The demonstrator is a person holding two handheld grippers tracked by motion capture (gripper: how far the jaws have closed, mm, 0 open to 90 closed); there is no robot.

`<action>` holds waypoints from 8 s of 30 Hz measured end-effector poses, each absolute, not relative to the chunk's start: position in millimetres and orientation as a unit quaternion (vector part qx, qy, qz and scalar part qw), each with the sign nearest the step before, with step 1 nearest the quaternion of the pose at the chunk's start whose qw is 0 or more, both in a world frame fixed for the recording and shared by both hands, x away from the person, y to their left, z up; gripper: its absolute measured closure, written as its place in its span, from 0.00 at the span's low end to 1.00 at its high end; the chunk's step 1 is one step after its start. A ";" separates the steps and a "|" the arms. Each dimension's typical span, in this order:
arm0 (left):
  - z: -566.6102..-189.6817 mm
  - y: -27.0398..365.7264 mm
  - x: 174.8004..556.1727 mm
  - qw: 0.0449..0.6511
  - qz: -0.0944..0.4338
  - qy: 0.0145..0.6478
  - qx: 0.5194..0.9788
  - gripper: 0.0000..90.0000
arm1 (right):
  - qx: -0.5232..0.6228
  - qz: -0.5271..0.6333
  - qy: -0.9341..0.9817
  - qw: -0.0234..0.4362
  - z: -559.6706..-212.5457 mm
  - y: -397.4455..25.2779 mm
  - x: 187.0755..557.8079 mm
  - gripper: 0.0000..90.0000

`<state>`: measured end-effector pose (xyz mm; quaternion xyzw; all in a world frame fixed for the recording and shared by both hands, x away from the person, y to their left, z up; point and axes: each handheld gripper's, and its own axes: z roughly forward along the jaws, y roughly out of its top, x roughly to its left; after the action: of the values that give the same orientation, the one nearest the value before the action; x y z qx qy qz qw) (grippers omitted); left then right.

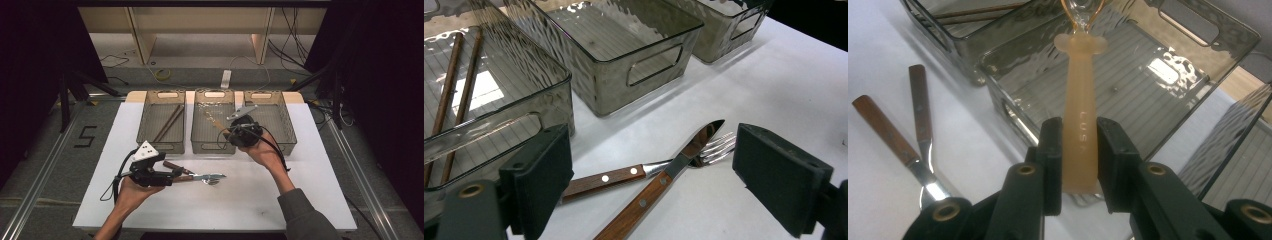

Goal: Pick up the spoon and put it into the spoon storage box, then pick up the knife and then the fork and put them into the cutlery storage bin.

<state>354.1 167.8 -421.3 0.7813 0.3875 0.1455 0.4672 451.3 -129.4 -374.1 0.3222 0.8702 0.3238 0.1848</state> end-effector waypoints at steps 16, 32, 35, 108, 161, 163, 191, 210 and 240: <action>-421.1 167.1 353.6 0.472 0.146 0.387 0.778 0.17 | 0.343 0.308 0.869 0.178 -380.8 -115.7 480.3 0.83; -421.4 167.0 353.9 0.471 0.148 0.385 0.780 0.17 | 0.354 0.281 0.874 0.177 -393.3 -106.1 492.8 0.82; -421.4 167.0 353.7 0.470 0.147 0.384 0.781 0.17 | 0.354 0.276 0.876 0.173 -395.9 -105.6 494.3 0.82; -440.0 143.6 380.7 0.316 0.105 0.348 0.876 0.25 | 0.355 0.446 0.815 0.104 -422.0 -216.7 343.8 0.34; -457.8 127.8 404.8 0.168 0.053 0.307 0.935 0.47 | 0.357 0.436 0.822 0.084 -432.3 -223.7 325.6 0.33; -458.4 127.6 404.9 0.165 0.051 0.304 0.937 0.48 | 0.357 0.435 0.822 0.083 -433.1 -224.7 326.6 0.33; -463.2 128.8 403.8 0.148 0.041 0.267 0.951 0.72 | 0.347 0.424 0.833 0.080 -433.7 -220.4 326.2 0.33; -463.3 129.0 397.8 0.160 0.047 0.238 0.957 0.83 | 0.342 0.419 0.837 0.076 -433.6 -218.1 326.4 0.33; -425.7 81.4 363.1 0.203 -0.033 0.210 0.956 0.83 | 0.186 0.404 0.886 0.135 -425.6 -144.1 314.6 0.33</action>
<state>363.1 81.4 -425.7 0.9560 0.2095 -0.0332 0.2025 314.6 -144.1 -425.6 0.1861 0.8857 0.4036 0.1346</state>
